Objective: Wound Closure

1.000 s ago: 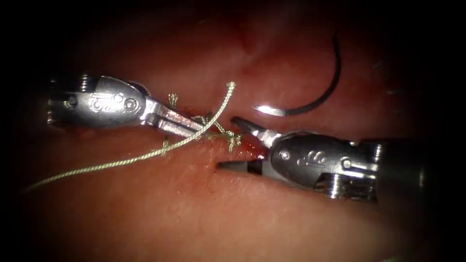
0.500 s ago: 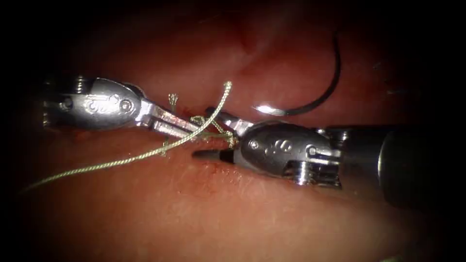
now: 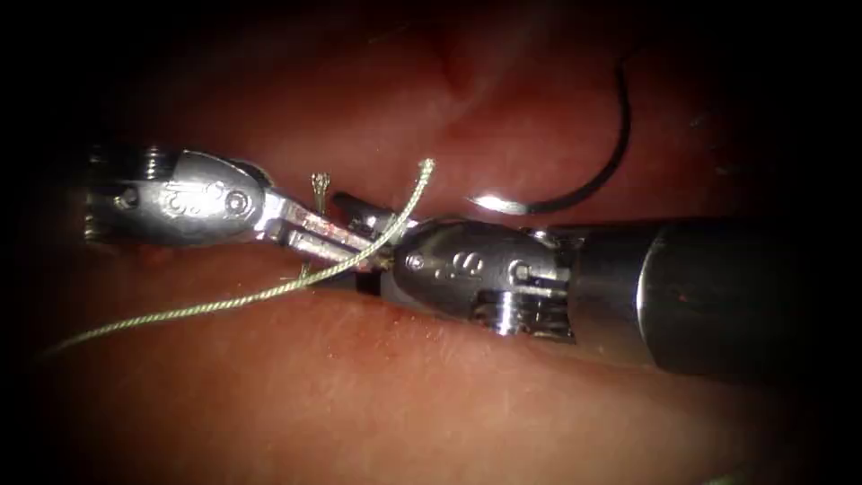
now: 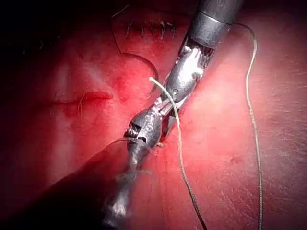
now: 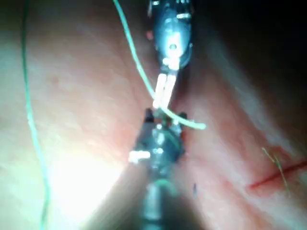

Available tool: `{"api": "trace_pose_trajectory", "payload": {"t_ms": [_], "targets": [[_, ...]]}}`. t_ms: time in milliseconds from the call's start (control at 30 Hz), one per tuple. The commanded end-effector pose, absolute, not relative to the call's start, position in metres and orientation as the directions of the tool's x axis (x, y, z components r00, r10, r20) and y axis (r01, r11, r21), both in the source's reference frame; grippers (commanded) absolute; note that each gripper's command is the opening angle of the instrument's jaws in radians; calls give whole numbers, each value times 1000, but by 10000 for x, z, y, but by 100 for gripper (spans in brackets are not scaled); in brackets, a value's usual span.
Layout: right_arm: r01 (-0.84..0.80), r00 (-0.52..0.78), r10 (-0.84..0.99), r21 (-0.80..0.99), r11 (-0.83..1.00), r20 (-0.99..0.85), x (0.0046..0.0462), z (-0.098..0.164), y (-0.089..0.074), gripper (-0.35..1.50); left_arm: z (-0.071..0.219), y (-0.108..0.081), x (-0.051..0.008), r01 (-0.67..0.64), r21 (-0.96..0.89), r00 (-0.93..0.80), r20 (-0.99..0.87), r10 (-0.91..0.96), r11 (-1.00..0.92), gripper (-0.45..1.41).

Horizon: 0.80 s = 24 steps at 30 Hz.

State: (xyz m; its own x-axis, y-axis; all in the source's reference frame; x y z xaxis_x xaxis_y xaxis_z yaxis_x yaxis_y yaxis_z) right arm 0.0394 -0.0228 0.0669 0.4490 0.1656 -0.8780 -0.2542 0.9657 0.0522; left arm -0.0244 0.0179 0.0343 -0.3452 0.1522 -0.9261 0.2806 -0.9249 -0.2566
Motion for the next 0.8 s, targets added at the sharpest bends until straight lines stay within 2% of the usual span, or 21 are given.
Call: {"api": "trace_pose_trajectory", "payload": {"t_ms": [33, 367, 433, 500, 533, 600, 800], "targets": [[-255, 448, 166, 52, 965, -878, 403, 673, -227, 145, 347, 179, -249, 281, -256, -334, -929, 156, -925, -45], [-246, 460, 146, 32, 969, -876, 408, 682, -228, 145, 338, 173, -254, 300, -263, -319, -934, 164, -917, -45], [-245, 458, 146, 34, 969, -877, 409, 679, -229, 131, 338, 172, -256, 302, -264, -318, -934, 164, -916, -45], [-225, 447, 145, 46, 973, -883, 410, 675, -230, 100, 338, 172, -256, 304, -264, -317, -934, 164, -915, -45], [-203, 434, 139, 54, 978, -890, 411, 672, -232, 32, 338, 172, -256, 304, -264, -317, -934, 164, -915, -45], [-173, 419, 127, 58, 983, -899, 412, 671, -233, -35, 338, 172, -257, 304, -264, -317, -934, 164, -915, -45], [-157, 415, 114, 52, 986, -903, 409, 660, -227, -35, 341, 171, -257, 304, -262, -318, -934, 161, -916, -45]]}}
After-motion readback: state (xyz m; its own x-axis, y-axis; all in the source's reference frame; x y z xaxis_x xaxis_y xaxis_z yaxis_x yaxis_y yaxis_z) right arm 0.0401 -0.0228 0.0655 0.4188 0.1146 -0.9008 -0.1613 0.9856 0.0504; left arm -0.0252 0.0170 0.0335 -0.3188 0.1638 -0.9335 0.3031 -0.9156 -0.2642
